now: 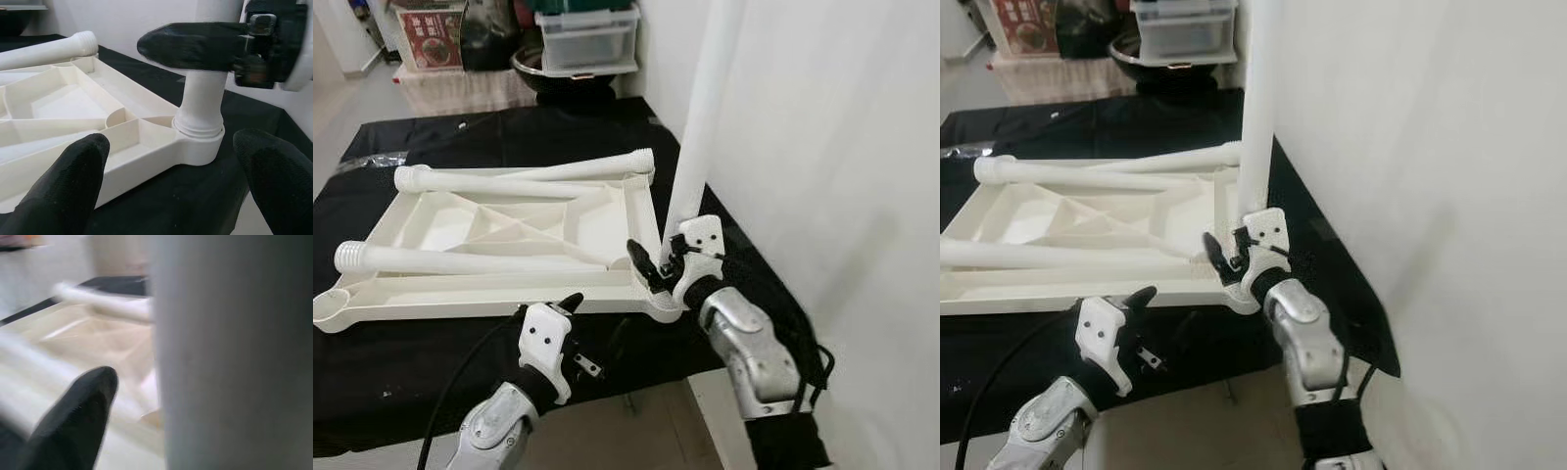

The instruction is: Building children table

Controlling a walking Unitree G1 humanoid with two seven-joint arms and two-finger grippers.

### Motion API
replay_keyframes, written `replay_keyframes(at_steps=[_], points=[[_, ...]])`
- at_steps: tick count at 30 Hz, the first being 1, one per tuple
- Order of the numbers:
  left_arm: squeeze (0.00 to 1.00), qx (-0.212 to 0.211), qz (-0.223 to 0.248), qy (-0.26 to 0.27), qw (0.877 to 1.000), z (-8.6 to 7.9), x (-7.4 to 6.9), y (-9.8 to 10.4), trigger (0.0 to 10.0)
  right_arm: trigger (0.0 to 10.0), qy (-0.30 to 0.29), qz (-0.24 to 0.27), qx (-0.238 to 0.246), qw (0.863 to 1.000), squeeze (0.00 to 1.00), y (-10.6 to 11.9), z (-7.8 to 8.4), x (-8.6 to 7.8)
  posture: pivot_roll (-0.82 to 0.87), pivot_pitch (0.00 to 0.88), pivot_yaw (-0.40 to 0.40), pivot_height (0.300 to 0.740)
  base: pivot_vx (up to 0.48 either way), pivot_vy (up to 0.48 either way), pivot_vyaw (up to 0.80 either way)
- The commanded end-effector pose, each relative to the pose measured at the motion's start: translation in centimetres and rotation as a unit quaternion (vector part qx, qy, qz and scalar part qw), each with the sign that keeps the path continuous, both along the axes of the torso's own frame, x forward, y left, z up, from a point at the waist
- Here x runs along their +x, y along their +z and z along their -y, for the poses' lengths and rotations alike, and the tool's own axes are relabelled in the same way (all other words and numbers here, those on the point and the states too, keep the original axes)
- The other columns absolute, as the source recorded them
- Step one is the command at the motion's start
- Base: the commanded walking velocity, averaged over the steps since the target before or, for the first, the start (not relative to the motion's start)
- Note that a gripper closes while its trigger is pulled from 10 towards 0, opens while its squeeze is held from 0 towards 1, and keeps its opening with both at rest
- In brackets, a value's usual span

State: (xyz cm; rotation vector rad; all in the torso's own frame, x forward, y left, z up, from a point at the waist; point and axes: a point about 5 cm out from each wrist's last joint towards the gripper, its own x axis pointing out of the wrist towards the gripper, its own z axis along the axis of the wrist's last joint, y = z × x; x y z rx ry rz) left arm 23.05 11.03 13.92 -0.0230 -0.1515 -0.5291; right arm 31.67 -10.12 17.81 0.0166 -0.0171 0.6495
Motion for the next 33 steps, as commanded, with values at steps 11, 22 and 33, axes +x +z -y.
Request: replay_keyframes(at_steps=[11,22,33], points=[[0.0,0.0,-0.01,-0.003,1.0,0.2,-0.7,-0.4,10.0,10.0,0.192,0.026,-0.06,0.979,0.0,1.6,2.0,1.6,0.02,0.12,-0.04,0.74,0.0,0.0,0.0],[0.0,-0.004,-0.015,0.0,1.0,0.4,-1.7,-0.3,10.0,0.0,0.273,-0.005,-0.048,0.961,0.0,2.2,3.8,1.7,0.03,0.149,-0.055,0.74,0.0,0.0,0.0],[0.0,-0.005,-0.016,-0.002,1.0,0.1,-1.2,-0.3,10.0,0.0,-0.184,-0.059,-0.082,0.978,0.0,-3.4,0.4,-0.6,-0.01,0.132,-0.039,0.74,0.0,0.0,0.0]])
